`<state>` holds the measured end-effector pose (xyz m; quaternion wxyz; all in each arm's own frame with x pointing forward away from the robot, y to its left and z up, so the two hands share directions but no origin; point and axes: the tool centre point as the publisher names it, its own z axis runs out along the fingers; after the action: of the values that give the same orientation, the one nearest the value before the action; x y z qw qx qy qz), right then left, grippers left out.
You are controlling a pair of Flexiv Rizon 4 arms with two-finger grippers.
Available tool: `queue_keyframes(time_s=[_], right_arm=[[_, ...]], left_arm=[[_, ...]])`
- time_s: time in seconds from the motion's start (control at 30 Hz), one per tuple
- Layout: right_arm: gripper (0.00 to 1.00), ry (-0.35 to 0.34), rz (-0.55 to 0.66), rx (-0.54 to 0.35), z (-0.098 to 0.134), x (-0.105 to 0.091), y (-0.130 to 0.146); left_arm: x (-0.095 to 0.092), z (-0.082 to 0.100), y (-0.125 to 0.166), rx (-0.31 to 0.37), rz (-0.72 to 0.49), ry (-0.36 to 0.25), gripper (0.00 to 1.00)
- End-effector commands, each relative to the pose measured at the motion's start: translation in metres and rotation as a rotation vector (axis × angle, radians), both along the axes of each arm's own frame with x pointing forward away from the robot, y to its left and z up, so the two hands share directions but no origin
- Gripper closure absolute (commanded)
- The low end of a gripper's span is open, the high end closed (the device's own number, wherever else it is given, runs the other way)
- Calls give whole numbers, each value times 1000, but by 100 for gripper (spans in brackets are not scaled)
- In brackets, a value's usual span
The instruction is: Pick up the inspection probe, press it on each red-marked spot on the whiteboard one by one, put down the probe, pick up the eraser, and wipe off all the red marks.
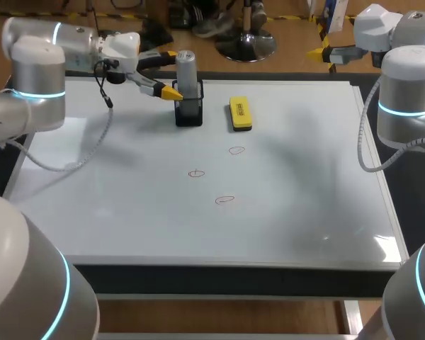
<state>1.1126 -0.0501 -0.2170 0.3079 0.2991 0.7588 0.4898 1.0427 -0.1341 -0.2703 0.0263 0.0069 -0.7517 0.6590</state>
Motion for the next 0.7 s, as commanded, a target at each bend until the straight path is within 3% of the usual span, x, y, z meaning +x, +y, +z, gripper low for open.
queue_keyframes(time_s=[0.03, 0.7], right_arm=[[0, 0, 1, 0, 0, 0, 0], [0, 0, 1, 0, 0, 0, 0]], left_arm=[[6, -5, -7, -8, -6, -3, 0], [32, -13, -41, -32, 4, -9, 0]])
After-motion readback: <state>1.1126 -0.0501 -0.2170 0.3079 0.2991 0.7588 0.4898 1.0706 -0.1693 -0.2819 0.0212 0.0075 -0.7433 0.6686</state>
